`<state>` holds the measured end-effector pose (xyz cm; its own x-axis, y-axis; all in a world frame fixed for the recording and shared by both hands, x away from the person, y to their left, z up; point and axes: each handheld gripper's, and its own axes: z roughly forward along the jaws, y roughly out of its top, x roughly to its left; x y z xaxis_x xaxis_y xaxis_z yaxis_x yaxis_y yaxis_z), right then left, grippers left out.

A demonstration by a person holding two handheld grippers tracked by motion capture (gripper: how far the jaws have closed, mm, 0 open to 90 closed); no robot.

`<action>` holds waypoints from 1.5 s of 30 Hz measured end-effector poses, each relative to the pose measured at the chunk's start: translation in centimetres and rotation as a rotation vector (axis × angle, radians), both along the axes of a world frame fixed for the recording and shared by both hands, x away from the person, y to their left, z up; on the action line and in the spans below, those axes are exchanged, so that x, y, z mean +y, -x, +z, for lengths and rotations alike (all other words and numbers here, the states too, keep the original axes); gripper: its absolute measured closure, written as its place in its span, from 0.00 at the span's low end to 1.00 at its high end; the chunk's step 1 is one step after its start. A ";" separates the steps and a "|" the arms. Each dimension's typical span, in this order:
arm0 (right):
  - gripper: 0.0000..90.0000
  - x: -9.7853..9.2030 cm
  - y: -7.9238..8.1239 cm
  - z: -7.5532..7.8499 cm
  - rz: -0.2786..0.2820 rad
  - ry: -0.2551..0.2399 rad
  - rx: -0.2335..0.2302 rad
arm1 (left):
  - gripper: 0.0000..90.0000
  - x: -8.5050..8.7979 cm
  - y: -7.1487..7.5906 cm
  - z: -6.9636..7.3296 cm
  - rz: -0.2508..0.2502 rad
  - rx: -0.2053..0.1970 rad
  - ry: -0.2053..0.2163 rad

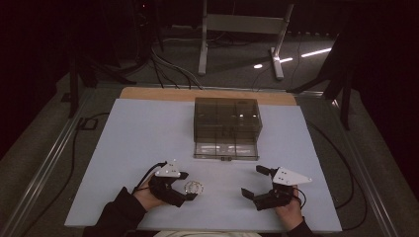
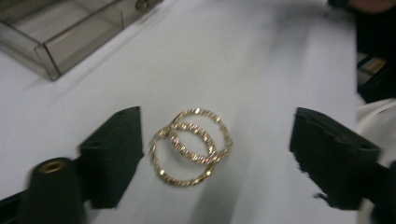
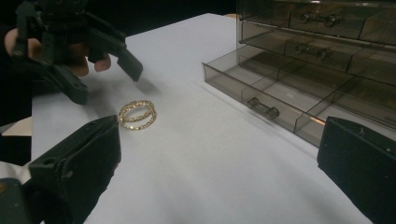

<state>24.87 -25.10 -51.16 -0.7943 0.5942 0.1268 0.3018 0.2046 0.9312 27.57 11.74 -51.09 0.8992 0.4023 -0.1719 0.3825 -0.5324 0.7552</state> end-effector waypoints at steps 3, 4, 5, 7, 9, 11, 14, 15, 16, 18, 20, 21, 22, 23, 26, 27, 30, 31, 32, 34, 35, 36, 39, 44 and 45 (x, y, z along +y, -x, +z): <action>0.00 0.0 0.0 0.0 0.000 0.003 0.003 | 0.35 -0.2 -0.1 -0.3 0.005 0.018 -0.013; 0.00 0.0 0.0 0.0 0.000 0.002 0.003 | 0.38 -0.3 -0.1 -0.5 0.007 0.017 -0.032; 0.00 0.0 0.0 0.0 0.002 0.004 0.001 | 0.40 -0.4 -0.1 -0.6 0.014 0.016 -0.045; 0.00 0.1 0.0 0.0 0.004 0.007 0.000 | 0.47 -0.6 -0.2 -0.9 0.032 0.028 -0.056; 0.00 0.1 0.0 0.0 0.003 0.005 0.003 | 0.52 -0.7 -0.4 -1.1 0.043 0.039 -0.058; 0.00 0.1 0.0 0.0 0.006 0.009 -0.002 | 0.57 -0.8 -0.6 -1.3 0.062 0.043 -0.066; 0.00 0.2 0.0 0.0 0.008 0.016 -0.003 | 0.62 -0.7 -1.1 -1.4 0.102 0.068 -0.038; 0.00 0.2 0.0 0.0 0.008 0.015 0.000 | 0.65 -0.7 -1.2 -1.4 0.114 0.070 -0.031; 0.00 0.2 0.0 0.0 0.009 0.016 -0.001 | 0.65 -0.7 -1.3 -1.4 0.127 0.072 -0.028; 0.00 0.2 0.0 0.0 0.010 0.020 -0.004 | 0.67 -0.8 -1.4 -1.5 0.123 0.088 -0.025; 0.00 0.2 0.0 0.0 0.008 0.020 -0.001 | 0.71 -1.1 -1.4 -1.5 0.122 0.095 -0.032; 0.00 0.2 0.0 0.0 0.008 0.019 -0.002 | 0.73 -1.3 -1.3 -1.5 0.117 0.093 -0.043; 0.00 0.2 0.0 0.0 0.007 0.019 -0.002 | 0.73 -1.5 -1.1 -1.6 0.108 0.083 -0.059; 0.00 0.2 0.0 0.0 0.007 0.022 -0.005 | 0.74 -1.6 -1.1 -1.6 0.109 0.074 -0.064; 0.00 0.2 0.0 0.0 0.006 0.021 -0.004 | 0.81 -1.6 -1.2 -1.6 0.125 0.072 -0.072; 0.00 0.1 0.0 0.0 0.005 0.020 -0.005 | 0.83 -1.6 -1.1 -1.6 0.126 0.063 -0.078; 0.00 0.2 0.0 0.0 0.006 0.024 -0.009 | 0.88 -1.8 -1.0 -1.6 0.127 0.036 -0.096; 0.00 0.1 0.0 0.0 0.006 0.022 -0.007 | 0.90 -1.7 -1.0 -1.6 0.129 0.036 -0.096; 0.00 0.1 0.0 0.0 0.006 0.021 -0.005 | 0.92 -1.7 -1.0 -1.6 0.133 0.034 -0.098; 0.00 0.1 0.1 0.1 0.005 0.017 -0.009 | 0.96 -1.7 -1.0 -1.6 0.136 0.034 -0.102; 0.00 0.1 0.1 0.1 0.006 0.017 -0.011 | 0.96 -1.7 -1.0 -1.6 0.137 0.034 -0.103; 0.00 0.1 0.0 0.1 0.004 0.017 -0.012 | 0.96 -1.7 -1.0 -1.5 0.137 0.035 -0.106; 0.00 0.0 0.0 0.1 0.002 0.013 -0.010 | 0.96 -1.8 -1.0 -1.4 0.133 0.029 -0.113; 0.00 0.0 0.0 0.1 0.000 0.011 -0.007 | 0.97 -1.6 -1.0 -1.2 0.138 0.024 -0.121; 0.00 0.0 0.1 0.1 -0.002 0.013 -0.012 | 0.97 -1.6 -1.0 -1.1 0.137 0.023 -0.120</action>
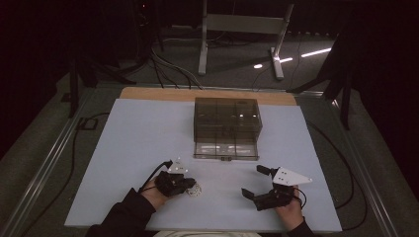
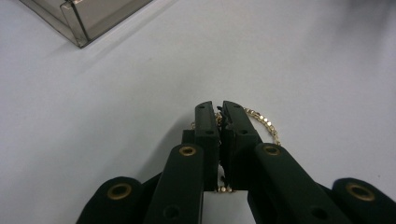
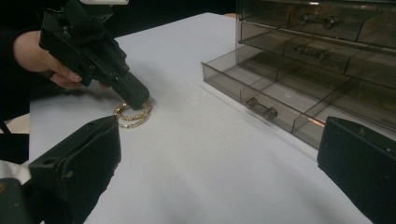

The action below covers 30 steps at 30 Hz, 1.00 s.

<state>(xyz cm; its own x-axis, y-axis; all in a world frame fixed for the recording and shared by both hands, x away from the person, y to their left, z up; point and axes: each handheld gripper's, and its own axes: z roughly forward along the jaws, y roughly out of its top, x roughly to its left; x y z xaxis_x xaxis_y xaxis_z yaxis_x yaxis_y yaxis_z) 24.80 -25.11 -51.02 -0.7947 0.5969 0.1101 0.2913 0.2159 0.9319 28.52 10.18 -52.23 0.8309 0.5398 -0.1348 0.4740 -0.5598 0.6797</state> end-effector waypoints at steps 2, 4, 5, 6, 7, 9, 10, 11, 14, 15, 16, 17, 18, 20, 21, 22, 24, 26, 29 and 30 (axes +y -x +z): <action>0.00 0.0 0.0 0.0 0.000 0.002 -0.002 | 0.97 0.0 0.0 0.2 -0.005 0.002 0.005; 0.00 0.0 0.0 0.0 -0.001 0.001 -0.001 | 0.97 0.0 0.1 0.5 -0.003 -0.003 0.013; 0.00 -0.1 0.0 0.0 -0.003 -0.003 0.002 | 0.97 0.0 0.2 0.7 -0.007 -0.013 0.015; 0.00 -0.1 0.0 0.0 -0.004 -0.004 -0.002 | 0.97 0.1 0.2 0.9 -0.007 -0.017 0.017; 0.00 -0.1 0.0 0.0 -0.004 -0.005 -0.002 | 0.97 0.1 0.2 1.2 -0.008 -0.019 0.020; 0.00 -0.1 0.0 0.0 -0.006 -0.006 -0.001 | 0.97 0.2 0.1 1.6 -0.004 -0.029 0.030; 0.00 -0.1 0.0 0.0 -0.006 -0.009 0.002 | 0.97 0.3 0.1 1.8 -0.003 -0.033 0.034; 0.00 -0.1 0.0 0.0 -0.006 -0.007 0.001 | 0.97 0.3 0.1 2.1 -0.006 -0.036 0.041; 0.00 0.0 0.0 0.0 -0.004 -0.004 -0.003 | 0.97 0.4 0.1 2.8 -0.010 -0.051 0.050; 0.00 -0.1 0.0 0.0 -0.005 -0.007 -0.001 | 0.97 0.4 0.1 3.0 -0.010 -0.056 0.053; 0.00 -0.1 0.0 0.0 -0.004 -0.009 0.000 | 0.97 0.4 0.1 3.2 -0.010 -0.059 0.056; 0.00 -0.1 0.0 0.0 -0.004 -0.009 0.000 | 0.97 0.3 0.0 3.4 -0.012 -0.062 0.060; 0.00 -0.1 0.0 0.0 -0.004 -0.007 -0.002 | 0.97 0.3 0.0 3.6 -0.015 -0.065 0.063; 0.00 -0.1 0.0 0.0 -0.004 -0.007 -0.001 | 0.97 0.3 -0.1 3.8 -0.016 -0.068 0.065; 0.00 -0.1 0.0 0.0 -0.006 -0.008 -0.001 | 0.97 0.2 -0.1 3.9 -0.011 -0.067 0.073; 0.00 -0.1 0.0 0.0 -0.005 -0.009 -0.001 | 0.97 0.2 -0.2 4.0 -0.012 -0.069 0.075; 0.00 -0.1 0.0 0.1 -0.003 -0.007 -0.006 | 0.97 0.0 -0.2 4.3 -0.017 -0.074 0.077; 0.00 -0.1 0.0 0.0 -0.004 -0.009 -0.002 | 0.97 0.0 -0.3 4.5 -0.016 -0.081 0.076; 0.00 -0.1 0.0 0.1 -0.003 -0.010 -0.003 | 0.97 -0.1 -0.6 5.0 -0.016 -0.089 0.086; 0.00 -0.1 0.0 0.0 -0.002 -0.008 -0.004 | 0.97 -0.1 -0.7 5.2 -0.014 -0.093 0.086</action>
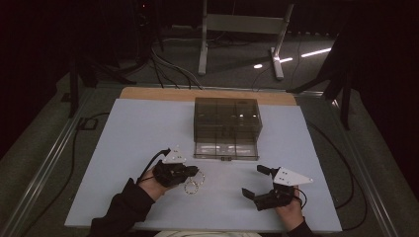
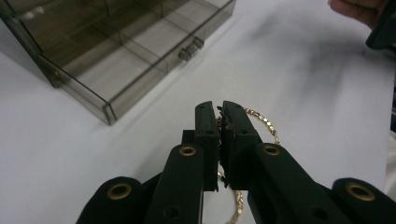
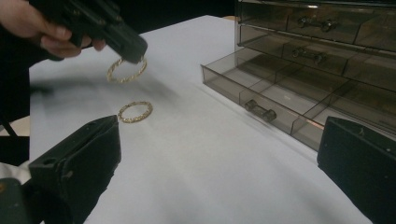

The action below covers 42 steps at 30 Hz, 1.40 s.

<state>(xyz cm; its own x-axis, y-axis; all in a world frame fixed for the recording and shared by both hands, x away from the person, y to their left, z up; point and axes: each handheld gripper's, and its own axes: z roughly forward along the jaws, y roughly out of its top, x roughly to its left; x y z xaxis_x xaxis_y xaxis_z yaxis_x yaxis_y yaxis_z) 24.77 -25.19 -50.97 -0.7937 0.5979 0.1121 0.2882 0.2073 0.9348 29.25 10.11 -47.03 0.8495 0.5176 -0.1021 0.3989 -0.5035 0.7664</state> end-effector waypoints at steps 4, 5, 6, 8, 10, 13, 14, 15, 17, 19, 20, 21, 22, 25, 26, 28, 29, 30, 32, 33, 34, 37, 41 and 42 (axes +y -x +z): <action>0.00 0.0 0.0 0.0 -0.002 -0.004 0.003 | 0.97 -0.1 -0.5 0.5 0.007 -0.004 0.008; 0.00 0.0 0.0 0.0 0.000 -0.001 0.000 | 0.97 -0.1 -0.6 0.6 0.005 -0.002 0.012; 0.00 0.0 0.0 0.0 0.000 0.002 0.002 | 0.97 -0.1 -0.7 0.7 0.003 -0.001 0.016; 0.00 0.0 0.0 0.0 -0.001 0.001 0.004 | 0.97 -0.2 -1.0 0.9 0.007 -0.008 0.014; 0.00 0.0 0.0 0.0 0.000 -0.001 0.003 | 0.97 -0.4 -1.2 1.1 0.009 -0.006 0.023; 0.00 0.0 0.0 -0.1 0.000 0.001 0.004 | 0.97 -0.6 -1.7 1.3 0.011 -0.004 0.031; 0.00 0.0 0.0 -0.1 0.000 -0.001 0.006 | 0.97 -0.7 -1.9 1.3 0.017 -0.006 0.032; 0.00 0.0 0.0 0.0 0.000 -0.002 0.003 | 0.97 -0.8 -2.1 1.4 0.019 -0.008 0.030; 0.00 0.0 0.0 0.0 0.000 -0.001 0.002 | 0.97 -0.9 -2.4 1.6 0.020 -0.011 0.037; 0.00 0.0 0.0 0.0 0.000 -0.002 0.006 | 0.97 -1.1 -2.7 1.7 0.028 -0.013 0.038; 0.00 0.0 0.0 0.0 0.000 -0.002 0.006 | 0.97 -1.2 -2.9 1.7 0.031 -0.009 0.043; 0.00 0.0 0.0 0.0 0.000 -0.003 0.005 | 0.97 -1.3 -3.2 1.8 0.034 -0.004 0.046; 0.00 0.0 0.0 0.0 0.002 -0.001 -0.001 | 0.97 -1.4 -3.3 1.8 0.038 -0.007 0.042; 0.00 0.0 0.0 0.0 0.000 -0.004 0.006 | 0.97 -1.6 -3.9 1.9 0.049 -0.007 0.043; 0.00 0.0 0.0 0.0 0.000 -0.004 0.006 | 0.97 -1.6 -4.1 1.9 0.054 -0.010 0.037; 0.00 0.0 0.0 0.0 0.002 -0.001 0.001 | 0.97 -1.7 -4.3 1.9 0.061 -0.010 0.045; 0.00 0.0 0.0 0.0 0.003 -0.001 0.000 | 0.97 -1.7 -4.5 1.9 0.069 -0.012 0.049; 0.00 0.0 0.0 0.0 0.002 -0.001 0.002 | 0.97 -1.7 -4.6 1.9 0.073 -0.014 0.048; 0.00 0.0 0.0 0.0 0.002 -0.004 0.006 | 0.97 -1.7 -5.0 1.7 0.094 -0.007 0.050; 0.00 0.0 0.0 0.0 0.002 -0.003 0.005 | 0.97 -1.7 -5.2 1.6 0.100 -0.006 0.050; 0.00 0.0 0.0 0.0 0.003 -0.002 0.002 | 0.97 -1.8 -5.4 1.5 0.107 -0.005 0.049; 0.00 0.0 0.0 0.0 0.004 -0.003 0.004 | 0.97 -1.9 -6.1 1.0 0.132 0.012 0.054; 0.00 0.0 -0.1 0.0 0.005 -0.001 0.005 | 0.97 -2.2 -6.9 0.3 0.155 0.027 0.048; 0.00 0.0 -0.1 0.0 0.005 -0.001 0.005 | 0.97 -2.3 -7.2 0.2 0.165 0.028 0.047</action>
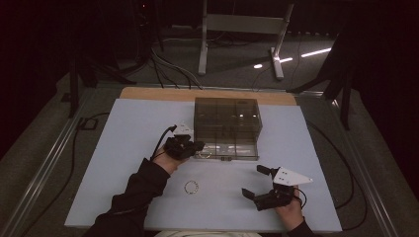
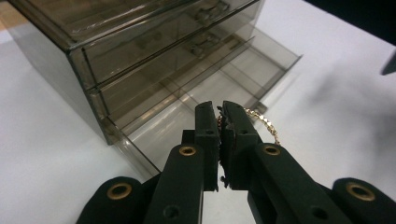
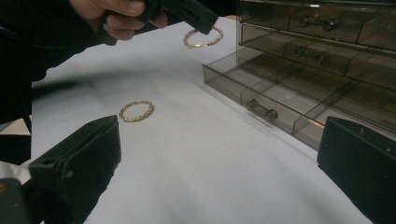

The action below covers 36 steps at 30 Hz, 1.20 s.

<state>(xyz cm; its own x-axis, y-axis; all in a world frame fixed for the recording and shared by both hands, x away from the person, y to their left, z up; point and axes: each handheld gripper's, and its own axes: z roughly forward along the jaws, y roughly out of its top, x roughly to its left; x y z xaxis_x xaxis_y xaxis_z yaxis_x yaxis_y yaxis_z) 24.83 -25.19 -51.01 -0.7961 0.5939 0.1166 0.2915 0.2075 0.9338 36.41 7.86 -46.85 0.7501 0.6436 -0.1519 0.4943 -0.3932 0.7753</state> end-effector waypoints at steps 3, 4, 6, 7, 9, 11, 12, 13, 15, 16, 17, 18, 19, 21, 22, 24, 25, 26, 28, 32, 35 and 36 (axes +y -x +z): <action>0.00 0.0 0.0 0.0 0.001 -0.002 -0.002 | 0.97 -0.1 -0.6 -0.4 0.026 0.009 0.014; 0.00 0.0 0.1 0.0 0.002 0.000 -0.002 | 0.97 -0.2 -0.8 -0.5 0.033 0.014 0.020; 0.00 0.0 0.0 0.0 0.001 0.000 0.001 | 0.97 -0.4 -1.2 -0.8 0.052 0.019 0.022; 0.00 0.0 0.0 0.0 0.002 -0.001 0.000 | 0.97 -0.4 -1.3 -0.9 0.057 0.024 0.024; 0.00 0.0 0.1 0.0 0.004 0.001 -0.003 | 0.97 -0.7 -1.6 -1.1 0.076 0.026 0.029; 0.00 0.0 0.1 0.0 0.004 0.001 -0.003 | 0.97 -0.9 -1.8 -1.3 0.093 0.026 0.029; 0.00 -0.1 0.0 0.0 0.005 -0.001 -0.001 | 0.97 -1.0 -1.9 -1.4 0.109 0.023 0.024; 0.00 -0.1 0.1 0.0 0.005 -0.003 -0.001 | 0.97 -1.1 -2.1 -1.6 0.116 0.031 0.025; 0.00 0.0 0.1 0.0 0.006 0.000 -0.002 | 0.97 -1.3 -2.3 -2.0 0.138 0.037 0.025; 0.00 0.0 0.1 0.0 0.007 0.001 -0.001 | 0.97 -1.4 -2.4 -2.2 0.147 0.045 0.028; 0.00 0.0 0.1 0.0 0.008 0.001 0.000 | 0.97 -1.5 -2.5 -2.4 0.152 0.059 0.034; 0.00 0.0 0.1 0.0 0.008 -0.002 0.001 | 0.97 -1.5 -2.6 -2.7 0.158 0.071 0.042; 0.00 0.0 0.1 0.1 0.009 -0.002 0.000 | 0.96 -1.5 -2.7 -3.0 0.152 0.072 0.059; 0.00 0.0 0.1 0.1 0.009 0.000 -0.002 | 0.91 -1.6 -2.8 -3.3 0.156 0.061 0.049; 0.00 -0.1 0.1 0.1 0.008 0.001 -0.002 | 0.83 -1.4 -2.9 -3.4 0.153 0.070 0.065; 0.00 -0.1 0.1 0.1 0.007 -0.003 -0.001 | 0.79 -1.3 -2.8 -3.3 0.154 0.078 0.073; 0.00 -0.1 0.1 0.1 0.007 -0.003 -0.002 | 0.72 -1.2 -2.7 -3.2 0.153 0.072 0.072; 0.00 -0.1 0.1 0.1 0.007 -0.003 -0.002 | 0.72 -1.3 -2.5 -3.1 0.144 0.067 0.070; 0.00 -0.1 0.1 0.0 0.009 0.001 -0.001 | 0.68 -1.2 -2.3 -2.9 0.140 0.057 0.065; 0.00 0.0 0.2 0.1 0.009 0.001 -0.004 | 0.55 -1.0 -1.8 -2.5 0.153 0.047 0.076; 0.00 0.0 0.1 0.1 0.008 0.001 0.002 | 0.49 -0.7 -1.7 -2.4 0.164 0.050 0.080; 0.00 0.0 0.1 0.1 0.008 -0.001 0.002 | 0.47 -0.6 -1.6 -2.3 0.159 0.054 0.093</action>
<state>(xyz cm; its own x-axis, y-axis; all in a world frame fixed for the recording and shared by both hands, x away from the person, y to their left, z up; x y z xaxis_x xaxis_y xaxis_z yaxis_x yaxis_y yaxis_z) 24.74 -25.21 -50.96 -0.8006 0.5873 0.1188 0.2920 0.2092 0.9333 38.02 7.29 -49.16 0.6295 0.7346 -0.2532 0.5862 -0.2351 0.7753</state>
